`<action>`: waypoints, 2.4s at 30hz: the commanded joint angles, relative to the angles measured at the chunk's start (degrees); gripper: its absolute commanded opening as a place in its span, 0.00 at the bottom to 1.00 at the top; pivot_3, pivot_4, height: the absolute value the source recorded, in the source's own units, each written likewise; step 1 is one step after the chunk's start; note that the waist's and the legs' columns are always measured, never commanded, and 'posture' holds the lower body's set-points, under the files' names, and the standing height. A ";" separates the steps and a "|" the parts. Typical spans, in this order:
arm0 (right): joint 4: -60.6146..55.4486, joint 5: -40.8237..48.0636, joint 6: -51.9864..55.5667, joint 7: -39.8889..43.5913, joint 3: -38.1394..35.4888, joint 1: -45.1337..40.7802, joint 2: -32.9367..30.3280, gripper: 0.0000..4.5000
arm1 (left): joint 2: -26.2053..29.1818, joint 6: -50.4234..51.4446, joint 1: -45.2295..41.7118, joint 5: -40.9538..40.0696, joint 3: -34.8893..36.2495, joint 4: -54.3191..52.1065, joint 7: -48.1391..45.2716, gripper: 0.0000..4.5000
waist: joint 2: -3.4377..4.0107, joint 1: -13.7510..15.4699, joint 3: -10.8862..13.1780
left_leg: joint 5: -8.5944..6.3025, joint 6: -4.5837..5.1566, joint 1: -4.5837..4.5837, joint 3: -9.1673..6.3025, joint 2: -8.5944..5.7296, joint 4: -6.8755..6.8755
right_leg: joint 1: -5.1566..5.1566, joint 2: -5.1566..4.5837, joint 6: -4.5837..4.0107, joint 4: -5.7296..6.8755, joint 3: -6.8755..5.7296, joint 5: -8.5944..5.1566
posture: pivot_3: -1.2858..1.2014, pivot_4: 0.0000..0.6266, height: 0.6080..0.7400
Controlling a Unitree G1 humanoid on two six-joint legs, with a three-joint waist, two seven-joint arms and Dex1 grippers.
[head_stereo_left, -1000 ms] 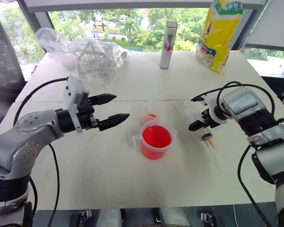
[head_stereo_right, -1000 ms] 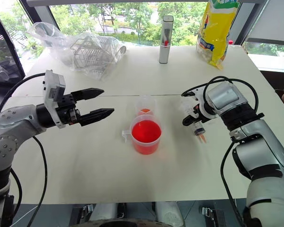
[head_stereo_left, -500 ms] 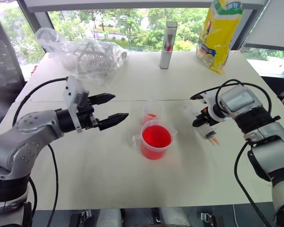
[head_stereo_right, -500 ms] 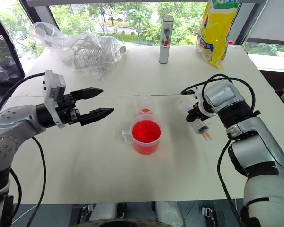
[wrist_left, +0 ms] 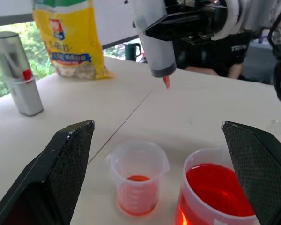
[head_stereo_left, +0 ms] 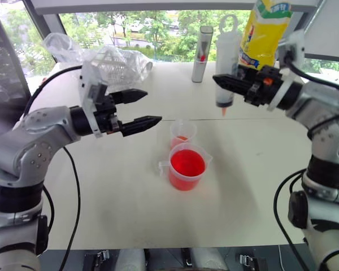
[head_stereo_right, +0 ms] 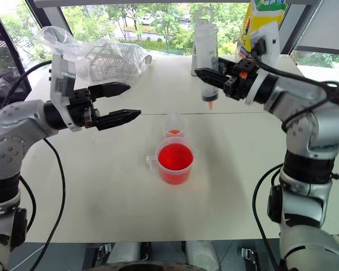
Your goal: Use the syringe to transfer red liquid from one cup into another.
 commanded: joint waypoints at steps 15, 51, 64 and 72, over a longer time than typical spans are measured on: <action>-12.42 3.15 -21.75 3.11 11.44 22.11 6.74 0.31 | -3.81 -0.86 -12.46 1.27 -5.91 6.65 -11.56 1.00 | 0.00 -0.12 0.00 | 0.00 0.00 0.08 0.02 -0.04 0.03 | 0.03 0.10 0.00 0.05 0.01 -0.01 | 0.52 0.24 1.00; -6.04 -4.49 -35.92 4.37 19.50 27.22 6.92 0.31 | -10.07 2.81 -13.58 3.81 -9.64 6.45 -11.14 0.01 | -0.01 -0.01 0.00 | 0.00 0.00 0.10 -0.01 -0.04 0.07 | 0.07 0.10 0.00 0.06 0.05 -0.01 | 0.52 0.24 1.00; -6.08 -2.12 -33.43 5.09 19.42 28.02 6.22 0.31 | -10.85 2.66 -17.66 3.52 -7.28 8.59 -9.07 0.01 | -0.01 0.03 0.00 | 0.01 0.00 0.10 -0.01 -0.04 0.08 | 0.07 0.09 0.00 0.06 0.05 -0.01 | 0.52 0.24 1.00; -5.99 -0.16 -31.13 5.91 19.87 29.48 5.32 0.31 | -10.83 2.16 -19.84 3.17 -6.13 9.75 -8.47 0.01 | -0.01 0.01 0.00 | 0.01 0.00 0.10 -0.01 -0.04 0.08 | 0.08 0.09 0.00 0.06 0.05 -0.01 | 0.52 0.24 1.00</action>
